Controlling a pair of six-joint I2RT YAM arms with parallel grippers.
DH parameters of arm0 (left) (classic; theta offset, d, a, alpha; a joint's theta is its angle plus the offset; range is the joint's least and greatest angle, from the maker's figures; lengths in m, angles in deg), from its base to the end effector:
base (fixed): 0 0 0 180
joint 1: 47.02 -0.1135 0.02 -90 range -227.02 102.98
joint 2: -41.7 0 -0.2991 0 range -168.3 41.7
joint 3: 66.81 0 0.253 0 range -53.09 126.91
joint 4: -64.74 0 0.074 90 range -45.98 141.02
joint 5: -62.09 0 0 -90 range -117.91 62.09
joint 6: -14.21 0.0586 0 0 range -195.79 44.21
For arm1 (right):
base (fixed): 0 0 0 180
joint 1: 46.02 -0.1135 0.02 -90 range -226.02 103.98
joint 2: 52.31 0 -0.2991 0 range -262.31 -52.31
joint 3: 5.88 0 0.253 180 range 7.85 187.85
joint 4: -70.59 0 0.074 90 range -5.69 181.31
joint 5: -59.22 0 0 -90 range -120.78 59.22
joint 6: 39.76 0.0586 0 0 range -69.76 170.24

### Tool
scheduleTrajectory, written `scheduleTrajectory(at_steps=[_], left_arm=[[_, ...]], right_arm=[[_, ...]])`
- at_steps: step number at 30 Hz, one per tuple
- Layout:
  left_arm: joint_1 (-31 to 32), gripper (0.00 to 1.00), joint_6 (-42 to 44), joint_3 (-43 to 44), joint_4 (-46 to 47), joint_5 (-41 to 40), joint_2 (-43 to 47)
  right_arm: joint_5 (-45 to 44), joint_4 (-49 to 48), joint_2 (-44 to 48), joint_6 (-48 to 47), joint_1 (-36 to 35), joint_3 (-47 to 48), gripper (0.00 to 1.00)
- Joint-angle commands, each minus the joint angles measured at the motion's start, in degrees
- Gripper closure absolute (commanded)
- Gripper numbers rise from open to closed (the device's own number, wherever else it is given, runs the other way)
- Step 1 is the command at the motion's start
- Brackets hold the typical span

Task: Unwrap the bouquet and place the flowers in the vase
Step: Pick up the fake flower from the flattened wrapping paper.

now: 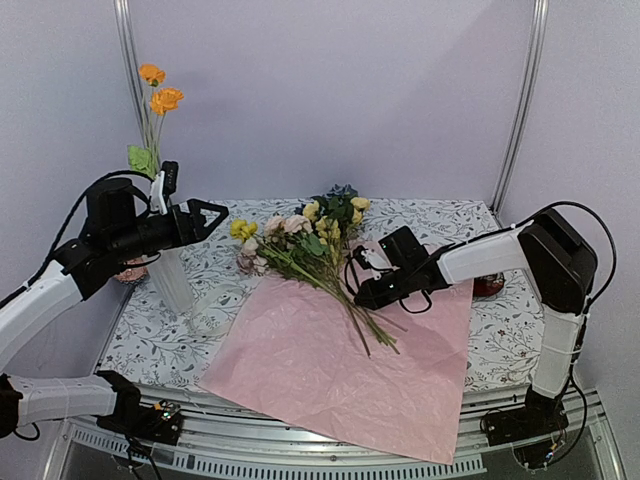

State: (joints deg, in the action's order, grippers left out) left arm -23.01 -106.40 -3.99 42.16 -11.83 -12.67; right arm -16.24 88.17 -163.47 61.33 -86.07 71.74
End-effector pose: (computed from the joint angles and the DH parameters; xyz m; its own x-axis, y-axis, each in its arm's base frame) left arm 0.1965 -0.1053 0.3620 -0.5159 -0.3058 -0.8002 0.4341 0.7119 -0.5520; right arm 0.3127 0.2821 0.1509 -0.7278 -0.3685 -0.5784 -0.6150 0.7240 0.3125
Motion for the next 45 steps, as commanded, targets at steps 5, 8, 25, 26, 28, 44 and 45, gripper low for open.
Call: scheduleTrajectory(at_steps=[5,8,25,26,28,44,45], left_arm=[[0.99,0.10,0.77,0.98,0.43,0.55,-0.53],[0.95,0.10,0.82,0.92,0.34,0.63,-0.82],[1.13,0.10,0.73,1.09,-0.63,0.21,-0.89],[1.15,0.10,0.66,0.94,-0.66,0.19,-0.84],[1.12,0.09,0.49,0.77,-0.59,0.19,-0.75],[3.30,0.07,-0.06,-0.89,4.11,2.00,-1.41],[3.89,0.07,-0.06,-1.54,5.30,2.05,-1.15]], right_arm=[[1.40,0.94,-1.53,-0.72,0.21,1.91,0.88],[1.28,1.01,-1.87,-0.88,0.22,2.06,0.86],[-2.02,-4.43,5.78,0.38,0.21,-2.74,0.97],[-2.73,-5.01,7.19,0.54,0.26,-3.33,0.97],[-3.62,-6.01,9.83,0.60,0.30,-4.76,0.97],[-1.07,-21.22,30.93,0.41,0.28,-17.51,0.97],[-0.40,-21.89,31.82,0.62,0.24,-18.17,0.97]])
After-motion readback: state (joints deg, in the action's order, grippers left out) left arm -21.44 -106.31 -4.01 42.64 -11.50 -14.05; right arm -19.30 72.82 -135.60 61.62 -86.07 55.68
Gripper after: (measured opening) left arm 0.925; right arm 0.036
